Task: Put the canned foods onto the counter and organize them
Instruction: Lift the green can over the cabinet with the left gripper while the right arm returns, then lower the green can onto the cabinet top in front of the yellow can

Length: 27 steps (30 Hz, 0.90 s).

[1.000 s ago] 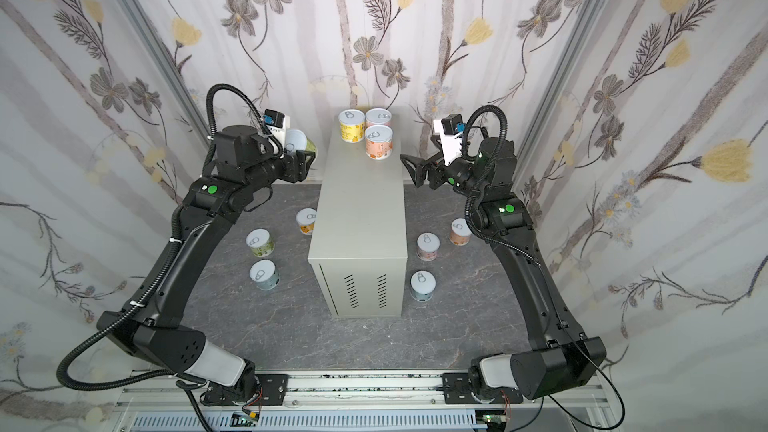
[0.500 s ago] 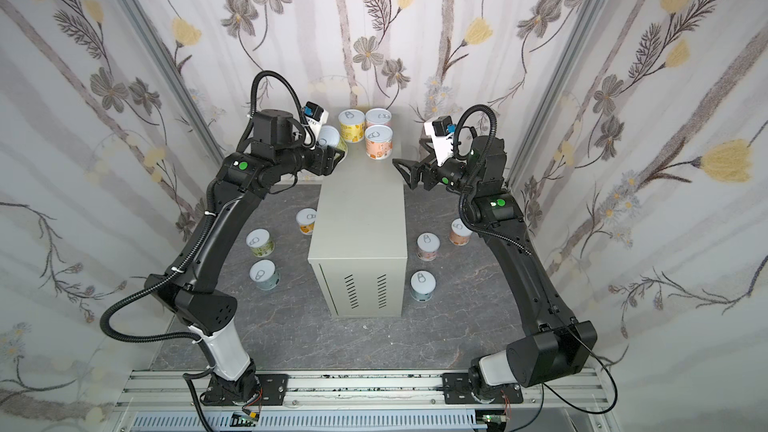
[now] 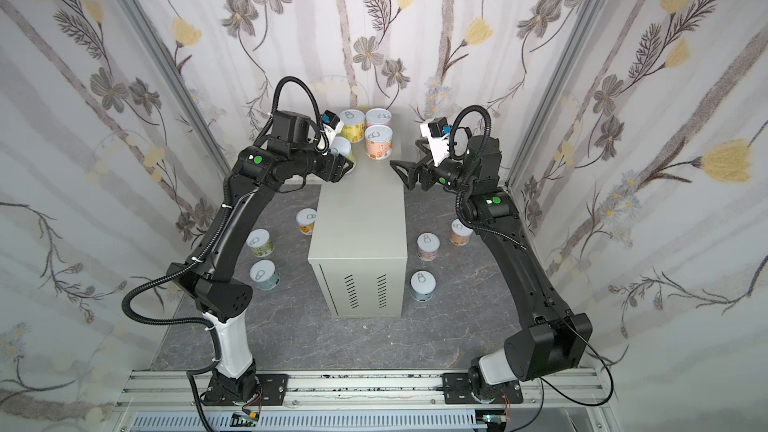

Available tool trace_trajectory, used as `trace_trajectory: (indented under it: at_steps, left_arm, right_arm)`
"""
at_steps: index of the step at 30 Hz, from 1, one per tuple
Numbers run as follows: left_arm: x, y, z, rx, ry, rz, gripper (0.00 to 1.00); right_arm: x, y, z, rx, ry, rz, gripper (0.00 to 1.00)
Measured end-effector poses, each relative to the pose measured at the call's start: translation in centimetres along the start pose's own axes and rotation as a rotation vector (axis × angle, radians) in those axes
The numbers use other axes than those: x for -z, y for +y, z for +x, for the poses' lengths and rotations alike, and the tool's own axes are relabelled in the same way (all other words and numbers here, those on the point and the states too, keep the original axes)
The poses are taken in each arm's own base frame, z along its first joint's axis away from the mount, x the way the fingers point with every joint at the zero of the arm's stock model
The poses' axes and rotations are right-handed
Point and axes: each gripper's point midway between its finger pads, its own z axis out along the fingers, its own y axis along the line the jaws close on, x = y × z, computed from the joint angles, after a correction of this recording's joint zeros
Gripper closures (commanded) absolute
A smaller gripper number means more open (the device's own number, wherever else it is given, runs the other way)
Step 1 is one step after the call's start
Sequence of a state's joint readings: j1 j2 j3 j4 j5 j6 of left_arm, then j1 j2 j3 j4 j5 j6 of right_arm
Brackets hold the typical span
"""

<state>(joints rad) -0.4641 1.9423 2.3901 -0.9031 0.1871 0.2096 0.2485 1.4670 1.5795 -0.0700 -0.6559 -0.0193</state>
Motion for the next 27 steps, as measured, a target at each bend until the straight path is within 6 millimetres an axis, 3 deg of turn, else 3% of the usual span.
trace_trajectory:
  at_steps: [7,15,27]
  left_arm:
    - [0.05,-0.25,0.07,-0.002,0.005,0.003,0.32]
    - [-0.07,-0.5,0.32,-0.007,0.013,0.006,0.2]
    - [0.17,0.11,-0.47,-0.011,-0.018,-0.03,0.22]
  right_arm:
    - [-0.61,-0.45,-0.41,0.003,-0.005,0.0,0.0]
    - [-0.68,-0.06,-0.49,0.002,-0.006,0.0,0.0]
    - [-0.02,0.12,-0.55,0.006,-0.007,0.024,0.0]
